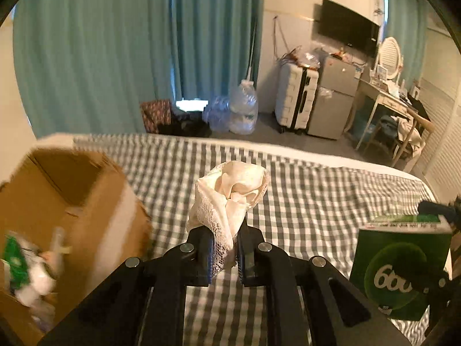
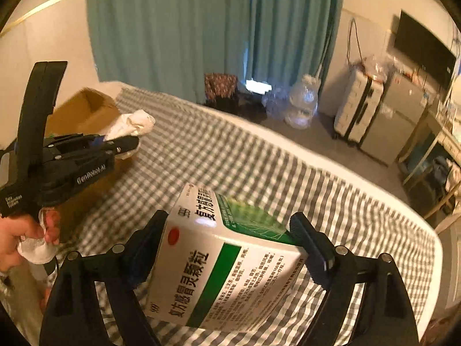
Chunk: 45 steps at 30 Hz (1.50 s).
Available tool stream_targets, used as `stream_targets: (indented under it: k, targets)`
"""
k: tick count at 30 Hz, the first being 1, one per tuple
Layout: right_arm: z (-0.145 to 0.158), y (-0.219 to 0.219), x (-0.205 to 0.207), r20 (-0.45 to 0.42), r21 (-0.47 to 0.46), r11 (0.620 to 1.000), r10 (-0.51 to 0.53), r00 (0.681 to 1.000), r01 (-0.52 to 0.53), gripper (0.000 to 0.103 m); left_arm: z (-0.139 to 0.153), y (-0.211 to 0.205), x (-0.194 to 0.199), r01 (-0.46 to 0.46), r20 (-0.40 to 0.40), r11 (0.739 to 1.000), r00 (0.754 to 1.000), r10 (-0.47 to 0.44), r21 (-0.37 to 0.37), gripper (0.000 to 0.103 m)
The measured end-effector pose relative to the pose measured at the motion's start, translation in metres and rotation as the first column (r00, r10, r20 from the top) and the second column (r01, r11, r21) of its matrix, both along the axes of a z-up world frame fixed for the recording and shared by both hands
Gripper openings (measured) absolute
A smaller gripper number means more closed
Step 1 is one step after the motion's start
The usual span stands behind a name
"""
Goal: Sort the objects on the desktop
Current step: 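Carry the lace cloth and green medicine box into the cardboard box and release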
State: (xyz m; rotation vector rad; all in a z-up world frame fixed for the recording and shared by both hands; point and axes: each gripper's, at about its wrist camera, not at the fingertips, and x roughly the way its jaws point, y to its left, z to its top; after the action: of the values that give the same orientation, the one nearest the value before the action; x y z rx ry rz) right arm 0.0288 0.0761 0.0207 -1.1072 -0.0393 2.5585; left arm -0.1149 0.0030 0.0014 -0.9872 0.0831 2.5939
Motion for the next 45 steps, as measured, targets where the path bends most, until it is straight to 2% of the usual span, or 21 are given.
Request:
stream_targets:
  k: [6, 13, 16, 19, 25, 29, 32, 34, 36, 37, 38, 39, 40, 41, 43, 45]
  targets:
    - [0.044, -0.050, 0.012, -0.075, 0.060, 0.997, 0.045, 0.996, -0.041, 0.085, 0.052, -0.039, 0.026, -0.018, -0.057, 0.996, 0.998, 0.023, 0.092, 0.012]
    - [0.076, -0.114, 0.003, -0.125, 0.123, 0.986, 0.130, 0.984, -0.115, 0.085, 0.079, -0.097, 0.051, -0.060, -0.104, 0.996, 0.992, 0.066, 0.065, 0.012]
    - [0.079, -0.129, -0.014, -0.126, 0.079, 0.988, 0.145, 0.981, -0.135, 0.085, 0.084, -0.122, 0.050, -0.119, -0.093, 0.990, 0.988, 0.126, 0.077, 0.012]
    - [0.079, -0.142, -0.034, -0.160, -0.039, 0.984, 0.166, 0.973, -0.174, 0.085, 0.083, -0.159, 0.043, -0.208, -0.057, 0.971, 0.975, 0.215, 0.118, 0.012]
    - [0.064, -0.172, -0.090, -0.161, -0.089, 0.972, 0.204, 0.966, -0.220, 0.085, 0.061, -0.221, 0.020, -0.354, -0.003, 0.926, 0.934, 0.357, 0.130, 0.012]
    - [0.044, -0.192, -0.129, -0.136, -0.119, 0.963, 0.224, 0.965, -0.240, 0.085, 0.034, -0.252, 0.008, -0.412, 0.071, 0.901, 0.911, 0.406, 0.136, 0.012]
    - [0.032, -0.192, -0.157, -0.128, -0.140, 0.961, 0.220, 0.967, -0.237, 0.085, 0.010, -0.271, 0.003, -0.441, 0.156, 0.878, 0.896, 0.416, 0.188, 0.012]
    - [0.026, -0.192, -0.172, -0.130, -0.168, 0.958, 0.210, 0.969, -0.230, 0.086, 0.000, -0.271, -0.005, -0.438, 0.167, 0.883, 0.896, 0.412, 0.171, 0.012]
    - [0.020, -0.187, -0.187, -0.133, -0.215, 0.953, 0.187, 0.973, -0.213, 0.088, -0.008, -0.268, -0.011, -0.453, 0.171, 0.882, 0.886, 0.430, 0.131, 0.016]
    - [0.017, -0.185, -0.194, -0.133, -0.235, 0.950, 0.180, 0.975, -0.207, 0.088, -0.011, -0.265, -0.014, -0.457, 0.172, 0.882, 0.883, 0.436, 0.112, 0.025]
    - [0.016, -0.183, -0.198, -0.136, -0.247, 0.949, 0.168, 0.976, -0.197, 0.095, -0.012, -0.261, -0.016, -0.454, 0.166, 0.886, 0.885, 0.436, 0.093, 0.045]
    - [0.016, -0.182, -0.200, -0.140, -0.250, 0.950, 0.157, 0.978, -0.188, 0.103, -0.012, -0.257, -0.016, -0.452, 0.153, 0.889, 0.887, 0.437, 0.080, 0.058]
    - [0.017, -0.178, -0.199, -0.159, -0.247, 0.953, 0.139, 0.978, -0.175, 0.103, -0.011, -0.252, -0.017, -0.460, 0.123, 0.886, 0.884, 0.451, 0.060, 0.083]
    - [0.019, -0.177, -0.195, -0.179, -0.237, 0.956, 0.130, 0.975, -0.171, 0.103, -0.009, -0.250, -0.016, -0.470, 0.098, 0.881, 0.880, 0.465, 0.047, 0.097]
    - [0.024, -0.172, -0.188, -0.215, -0.195, 0.970, 0.105, 0.971, -0.148, 0.103, -0.003, -0.243, -0.014, -0.490, 0.031, 0.871, 0.871, 0.490, 0.014, 0.100]
    - [0.032, -0.160, -0.177, -0.234, -0.166, 0.981, 0.061, 0.970, -0.102, 0.103, -0.001, -0.236, -0.015, -0.475, 0.001, 0.880, 0.880, 0.475, -0.003, 0.103]
